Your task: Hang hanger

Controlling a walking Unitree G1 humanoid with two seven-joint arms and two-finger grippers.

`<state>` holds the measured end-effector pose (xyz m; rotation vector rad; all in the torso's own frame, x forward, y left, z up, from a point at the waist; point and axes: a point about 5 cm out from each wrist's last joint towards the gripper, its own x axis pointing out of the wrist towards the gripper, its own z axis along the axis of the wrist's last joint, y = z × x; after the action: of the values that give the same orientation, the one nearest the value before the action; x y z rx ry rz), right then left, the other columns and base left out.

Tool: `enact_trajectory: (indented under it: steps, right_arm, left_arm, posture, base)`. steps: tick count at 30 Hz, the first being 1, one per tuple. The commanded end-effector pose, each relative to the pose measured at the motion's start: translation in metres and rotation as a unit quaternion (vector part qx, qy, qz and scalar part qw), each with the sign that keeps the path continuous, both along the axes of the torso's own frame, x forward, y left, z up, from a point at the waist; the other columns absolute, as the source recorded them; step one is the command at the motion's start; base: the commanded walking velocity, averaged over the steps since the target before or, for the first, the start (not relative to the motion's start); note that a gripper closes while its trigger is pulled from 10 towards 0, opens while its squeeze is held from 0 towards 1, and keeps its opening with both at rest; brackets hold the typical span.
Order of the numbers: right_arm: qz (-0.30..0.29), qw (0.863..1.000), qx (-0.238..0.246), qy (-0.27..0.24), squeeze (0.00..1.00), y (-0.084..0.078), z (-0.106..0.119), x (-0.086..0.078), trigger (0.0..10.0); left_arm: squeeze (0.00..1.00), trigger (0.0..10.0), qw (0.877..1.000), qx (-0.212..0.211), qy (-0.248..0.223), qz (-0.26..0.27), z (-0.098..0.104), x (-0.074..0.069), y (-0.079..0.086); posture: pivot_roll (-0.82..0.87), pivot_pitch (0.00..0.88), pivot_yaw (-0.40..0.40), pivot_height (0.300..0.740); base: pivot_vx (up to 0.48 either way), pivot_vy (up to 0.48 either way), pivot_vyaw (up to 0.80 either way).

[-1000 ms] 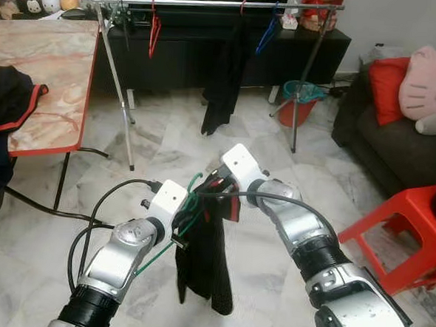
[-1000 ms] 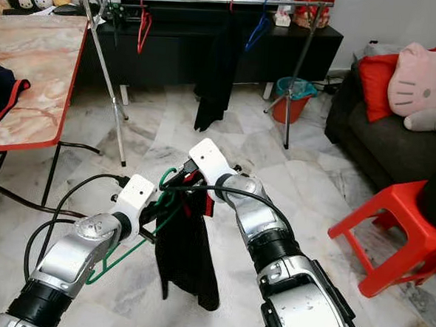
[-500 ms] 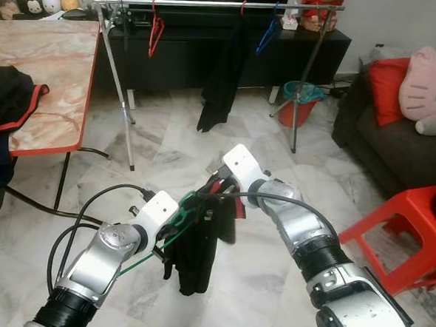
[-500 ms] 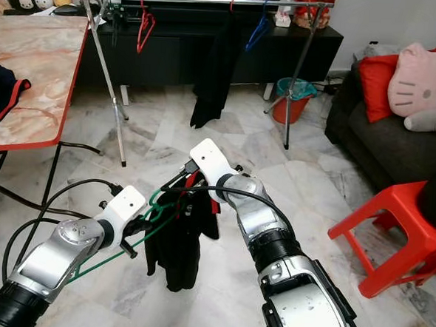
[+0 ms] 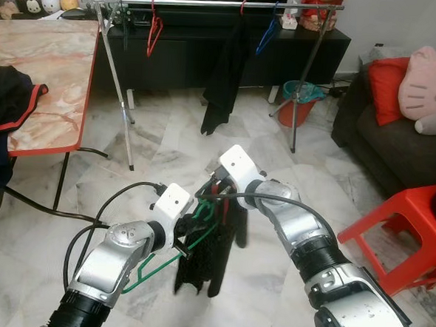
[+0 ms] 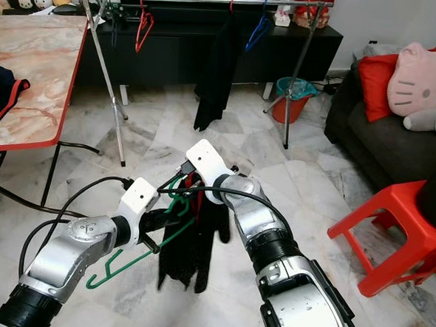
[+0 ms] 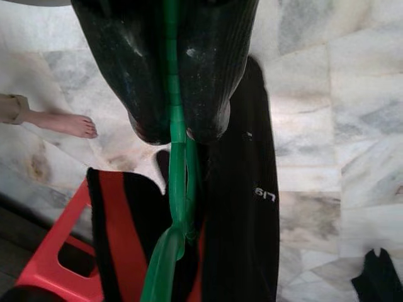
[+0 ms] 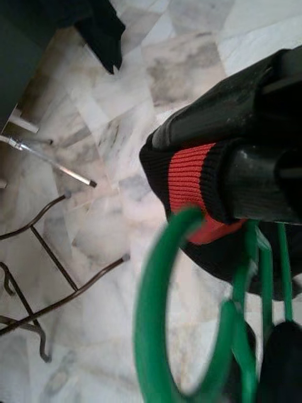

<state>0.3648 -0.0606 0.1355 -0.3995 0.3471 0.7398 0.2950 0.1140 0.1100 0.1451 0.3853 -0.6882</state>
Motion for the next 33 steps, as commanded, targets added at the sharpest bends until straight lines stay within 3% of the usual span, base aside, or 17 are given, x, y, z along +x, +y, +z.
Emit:
enact_trajectory:
  steps: [1, 6, 9, 11, 13, 15, 18, 23, 28, 33]
  right_arm:
    - [0.030, 0.999, 0.009, -0.005, 0.00, 0.008, 0.006, -0.004, 10.0]
    - [0.098, 0.995, 0.003, 0.004, 0.00, 0.016, 0.003, -0.015, 10.0]
    - [0.104, 0.995, 0.002, 0.005, 0.00, 0.016, 0.003, -0.016, 10.0]
    - [0.116, 0.993, -0.015, 0.006, 0.00, 0.014, 0.001, -0.018, 10.0]
    - [0.091, 0.995, -0.046, -0.010, 0.00, 0.003, -0.001, -0.013, 10.0]
    - [0.062, 0.995, -0.079, -0.017, 0.00, -0.012, -0.002, -0.006, 10.0]
    - [0.074, 0.994, -0.080, -0.011, 0.00, -0.014, -0.002, -0.008, 10.0]
    - [0.062, 0.993, -0.099, -0.016, 0.00, -0.019, -0.001, -0.006, 10.0]
    - [0.054, 0.994, -0.093, -0.016, 0.00, -0.017, -0.003, -0.007, 10.0]
    - [0.090, 0.994, -0.053, -0.015, 0.00, -0.001, 0.002, -0.014, 10.0]
  left_arm:
    - [0.00, 10.0, 1.000, -0.018, -0.009, -0.012, 0.004, 0.001, -0.006]
    - [0.00, 10.0, 0.997, -0.057, -0.013, -0.042, 0.010, -0.004, -0.016]
    - [0.00, 10.0, 0.997, -0.057, -0.015, -0.040, 0.010, -0.003, -0.016]
    - [0.00, 10.0, 0.997, -0.067, -0.014, -0.032, 0.010, -0.003, -0.015]
    - [0.00, 10.0, 0.997, -0.067, -0.015, -0.032, 0.010, -0.004, -0.013]
    - [0.00, 10.0, 0.998, -0.056, -0.017, -0.013, 0.009, -0.002, -0.006]
    - [0.00, 10.0, 0.999, -0.031, -0.026, 0.022, 0.006, 0.004, 0.001]
    - [0.00, 10.0, 0.995, -0.031, -0.027, 0.093, 0.006, 0.015, 0.010]
    - [0.00, 10.0, 0.995, -0.035, -0.031, 0.094, 0.006, 0.016, 0.010]
    - [0.00, 10.0, 0.995, -0.058, -0.033, 0.080, 0.006, 0.014, 0.004]
  posture:
    - [0.07, 0.041, -0.115, 0.740]
    - [0.06, 0.041, -0.114, 0.740]
    - [0.06, 0.041, -0.114, 0.740]
    - [0.06, 0.041, -0.114, 0.740]
    - [0.06, 0.042, -0.113, 0.740]
    - [0.07, 0.042, -0.112, 0.740]
    - [0.07, 0.042, -0.112, 0.740]
    - [0.07, 0.042, -0.112, 0.740]
    - [0.06, 0.042, -0.111, 0.740]
    - [0.06, 0.044, -0.109, 0.740]
  base:
    - [0.000, 0.000, 0.00]
    - [0.000, 0.000, 0.00]
    - [0.000, 0.000, 0.00]
    - [0.000, 0.000, 0.00]
    - [0.000, 0.000, 0.00]
    - [0.000, 0.000, 0.00]
    - [0.000, 0.000, 0.00]
    - [0.000, 0.000, 0.00]
    - [0.000, 0.000, 0.00]
    - [0.000, 0.000, 0.00]
